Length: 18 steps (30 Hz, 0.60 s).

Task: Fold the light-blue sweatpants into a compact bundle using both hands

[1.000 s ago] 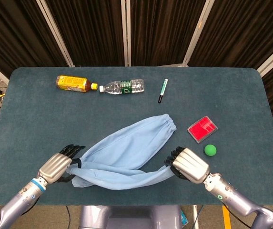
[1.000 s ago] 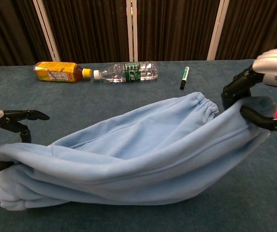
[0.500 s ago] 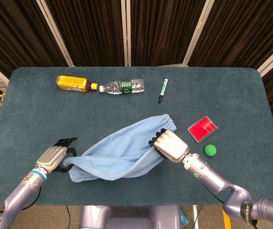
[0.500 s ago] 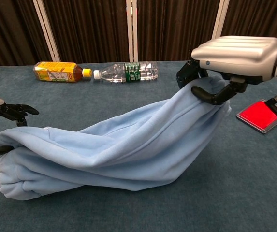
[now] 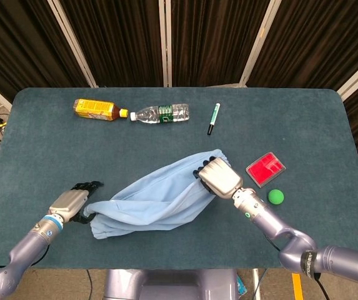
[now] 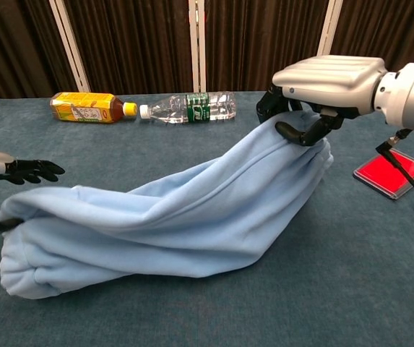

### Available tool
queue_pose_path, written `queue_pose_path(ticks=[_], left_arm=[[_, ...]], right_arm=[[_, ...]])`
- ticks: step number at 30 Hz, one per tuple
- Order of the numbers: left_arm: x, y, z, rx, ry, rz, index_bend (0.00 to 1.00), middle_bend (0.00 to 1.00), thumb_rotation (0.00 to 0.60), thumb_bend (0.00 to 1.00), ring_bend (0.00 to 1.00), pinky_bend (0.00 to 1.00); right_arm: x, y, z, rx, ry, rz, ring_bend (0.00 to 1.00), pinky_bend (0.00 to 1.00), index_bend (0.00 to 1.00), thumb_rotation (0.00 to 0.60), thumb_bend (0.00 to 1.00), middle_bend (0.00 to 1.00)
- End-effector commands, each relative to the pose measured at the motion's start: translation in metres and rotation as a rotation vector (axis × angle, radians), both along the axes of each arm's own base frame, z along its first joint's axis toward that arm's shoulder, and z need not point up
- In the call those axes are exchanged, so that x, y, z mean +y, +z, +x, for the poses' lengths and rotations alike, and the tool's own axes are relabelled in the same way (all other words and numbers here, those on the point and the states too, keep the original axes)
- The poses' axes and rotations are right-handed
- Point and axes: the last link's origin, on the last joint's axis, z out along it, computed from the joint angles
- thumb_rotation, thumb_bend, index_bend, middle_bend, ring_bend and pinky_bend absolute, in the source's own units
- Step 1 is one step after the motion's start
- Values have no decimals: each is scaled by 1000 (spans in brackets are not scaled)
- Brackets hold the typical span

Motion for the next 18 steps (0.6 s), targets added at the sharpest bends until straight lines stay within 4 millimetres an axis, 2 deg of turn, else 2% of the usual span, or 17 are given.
queue_pose_path(ticks=[1,5,8,18], left_arm=[[3,10,-2,-5,-14,47,0,0,600,521,0,0],[7,28,-2,-10,-30,112,0,0,600,522,0,0],[15,48,-3,-14,-32,192,0,0,600,524,0,0],[24,73,-11,-42,-3,251,0,0,600,524,0,0]], right_arm=[[-6,-3,1,7,-8,-10,505,487,670,600,574,615],[-15,-9,1,16,-24,-22,505,487,670,600,573,615],[-26,-16,1,37,-44,-36,506,487,670,600,573,615],[-49,-39,-5,121,-101,-72,506,487,670,600,573,615]])
